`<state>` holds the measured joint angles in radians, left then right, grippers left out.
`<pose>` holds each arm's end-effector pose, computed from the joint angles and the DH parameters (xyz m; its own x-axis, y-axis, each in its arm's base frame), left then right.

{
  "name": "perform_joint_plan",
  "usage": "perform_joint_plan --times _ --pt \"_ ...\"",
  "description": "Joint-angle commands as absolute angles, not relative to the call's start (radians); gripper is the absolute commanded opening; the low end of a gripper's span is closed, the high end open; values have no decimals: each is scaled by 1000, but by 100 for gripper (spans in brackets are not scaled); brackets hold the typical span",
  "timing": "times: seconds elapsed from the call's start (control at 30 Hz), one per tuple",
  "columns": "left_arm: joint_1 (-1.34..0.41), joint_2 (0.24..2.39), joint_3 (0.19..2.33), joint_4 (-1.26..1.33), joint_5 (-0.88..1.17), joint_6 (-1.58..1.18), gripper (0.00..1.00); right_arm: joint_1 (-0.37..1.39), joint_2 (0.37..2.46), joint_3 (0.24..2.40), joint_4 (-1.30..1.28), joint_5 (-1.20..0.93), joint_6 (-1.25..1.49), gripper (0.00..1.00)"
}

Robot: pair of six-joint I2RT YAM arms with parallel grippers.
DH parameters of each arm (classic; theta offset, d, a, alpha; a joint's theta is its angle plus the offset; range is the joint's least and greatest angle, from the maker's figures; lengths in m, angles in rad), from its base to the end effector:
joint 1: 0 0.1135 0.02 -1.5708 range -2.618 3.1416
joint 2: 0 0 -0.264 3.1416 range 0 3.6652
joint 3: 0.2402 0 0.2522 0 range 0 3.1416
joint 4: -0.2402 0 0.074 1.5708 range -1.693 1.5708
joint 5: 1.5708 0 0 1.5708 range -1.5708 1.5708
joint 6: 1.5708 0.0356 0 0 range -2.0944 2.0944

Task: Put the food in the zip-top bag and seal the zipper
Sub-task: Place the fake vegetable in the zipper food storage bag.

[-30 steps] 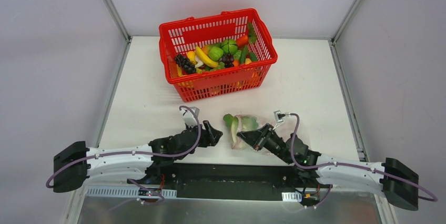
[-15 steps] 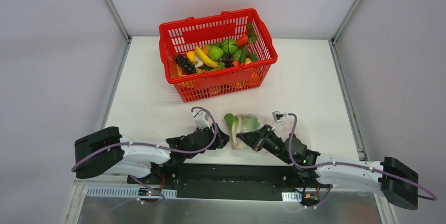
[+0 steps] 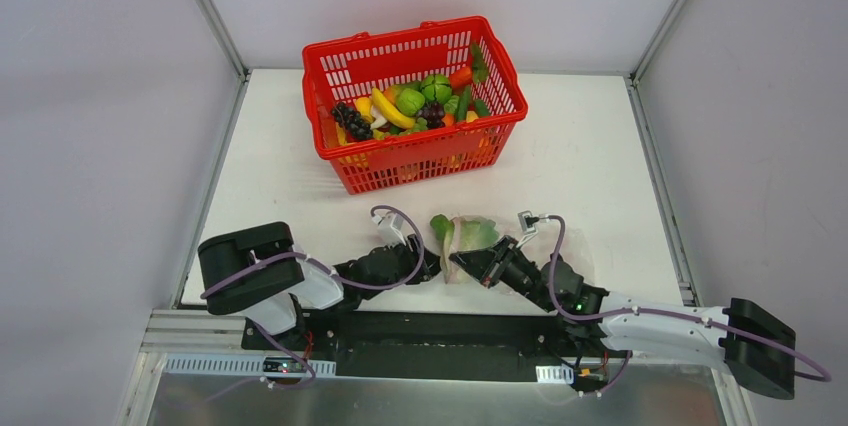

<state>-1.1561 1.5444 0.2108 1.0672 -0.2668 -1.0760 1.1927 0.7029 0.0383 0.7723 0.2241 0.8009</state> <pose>0.1026 -0.2099 0.1249 -0.7372 -0.4325 -0.5192 0.2772 0.5071 -0.8161 0.0651 0.1425 0.1920 -0.5644 0.4754 -0.6749 -0.6024 0.3217 0.7305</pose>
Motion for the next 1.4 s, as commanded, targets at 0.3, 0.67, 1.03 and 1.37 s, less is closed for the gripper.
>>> perform_joint_plan --times 0.3,0.67,1.03,1.37 --pt "-1146 1539 196 1281 -232 -1099 37 1192 630 51 867 242 809 0" --pt "-1146 1539 175 1343 -239 -1100 10 1192 686 38 942 231 830 0" --pt "-1127 1154 233 924 -285 -922 0 1191 637 114 765 161 715 2" --pt "-1085 761 670 5 -301 -588 0 1192 494 235 488 125 579 3"
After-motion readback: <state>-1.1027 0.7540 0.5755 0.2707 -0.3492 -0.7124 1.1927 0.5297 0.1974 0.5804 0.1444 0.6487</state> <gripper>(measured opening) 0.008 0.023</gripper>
